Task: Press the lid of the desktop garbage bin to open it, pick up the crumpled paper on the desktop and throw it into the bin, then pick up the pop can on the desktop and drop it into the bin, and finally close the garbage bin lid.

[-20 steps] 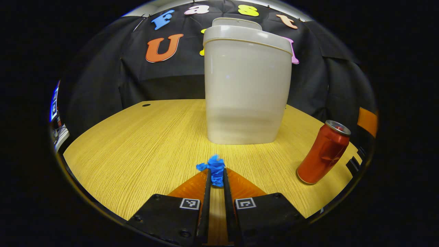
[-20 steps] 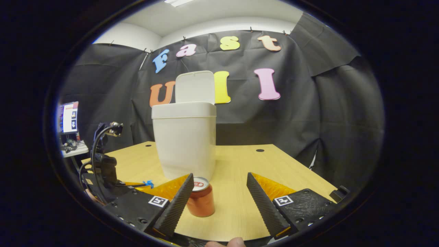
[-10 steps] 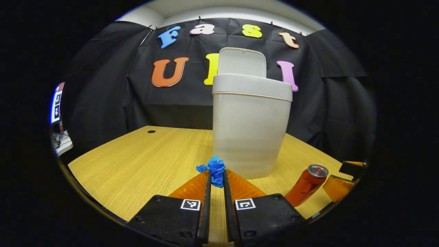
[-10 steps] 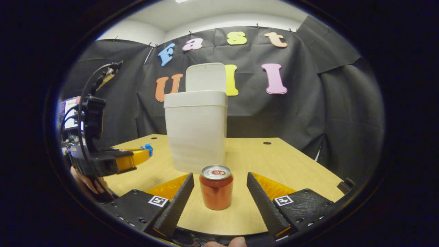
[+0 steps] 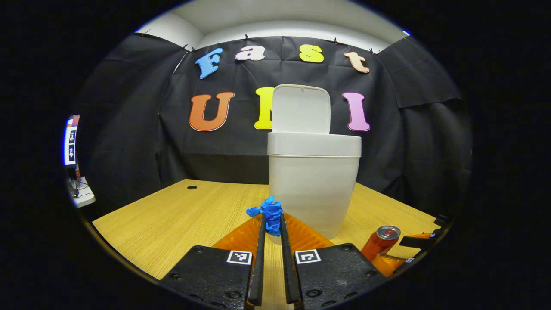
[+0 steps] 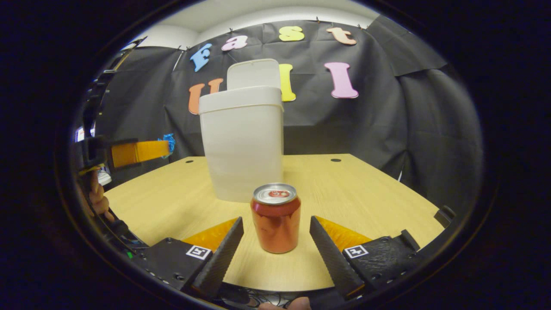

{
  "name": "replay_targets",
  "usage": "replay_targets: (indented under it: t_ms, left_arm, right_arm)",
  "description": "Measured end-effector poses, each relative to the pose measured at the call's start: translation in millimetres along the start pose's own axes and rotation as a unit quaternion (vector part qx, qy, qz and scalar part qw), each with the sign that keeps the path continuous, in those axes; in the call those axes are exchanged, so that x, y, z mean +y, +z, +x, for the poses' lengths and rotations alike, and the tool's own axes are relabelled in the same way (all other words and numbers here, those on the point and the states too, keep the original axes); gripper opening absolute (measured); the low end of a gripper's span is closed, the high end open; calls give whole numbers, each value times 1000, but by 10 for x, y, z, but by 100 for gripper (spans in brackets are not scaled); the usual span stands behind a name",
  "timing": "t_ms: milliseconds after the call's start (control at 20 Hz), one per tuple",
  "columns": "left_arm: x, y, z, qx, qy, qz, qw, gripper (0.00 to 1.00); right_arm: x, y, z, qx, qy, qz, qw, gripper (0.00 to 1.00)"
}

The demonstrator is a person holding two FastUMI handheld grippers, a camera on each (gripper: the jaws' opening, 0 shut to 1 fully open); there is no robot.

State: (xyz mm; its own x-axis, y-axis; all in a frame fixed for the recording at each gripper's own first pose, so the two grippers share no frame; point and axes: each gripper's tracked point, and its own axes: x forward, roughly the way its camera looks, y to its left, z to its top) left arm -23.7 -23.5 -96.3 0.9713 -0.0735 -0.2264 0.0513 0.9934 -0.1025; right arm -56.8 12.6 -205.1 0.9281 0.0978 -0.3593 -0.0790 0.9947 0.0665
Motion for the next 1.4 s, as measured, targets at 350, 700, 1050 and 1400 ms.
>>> replay_targets:
  t_ms: [350,700,1050,1400]
  left_arm:
    - [53,282,-45,-26,-5,8,1000,22]
    - [161,317,-24,-29,9,6,1000,22]
    - [199,435,75,-32,16,9,999,22]
    - [-43,810,264,-58,-14,16,998,22]
  right_arm:
    - [-6,-222,209,39,-13,14,999,94]
    - [19,-283,415,67,-22,6,997,96]
    - [40,-339,532,92,-18,-3,996,84]
    - [13,-135,349,67,7,-9,998,78]
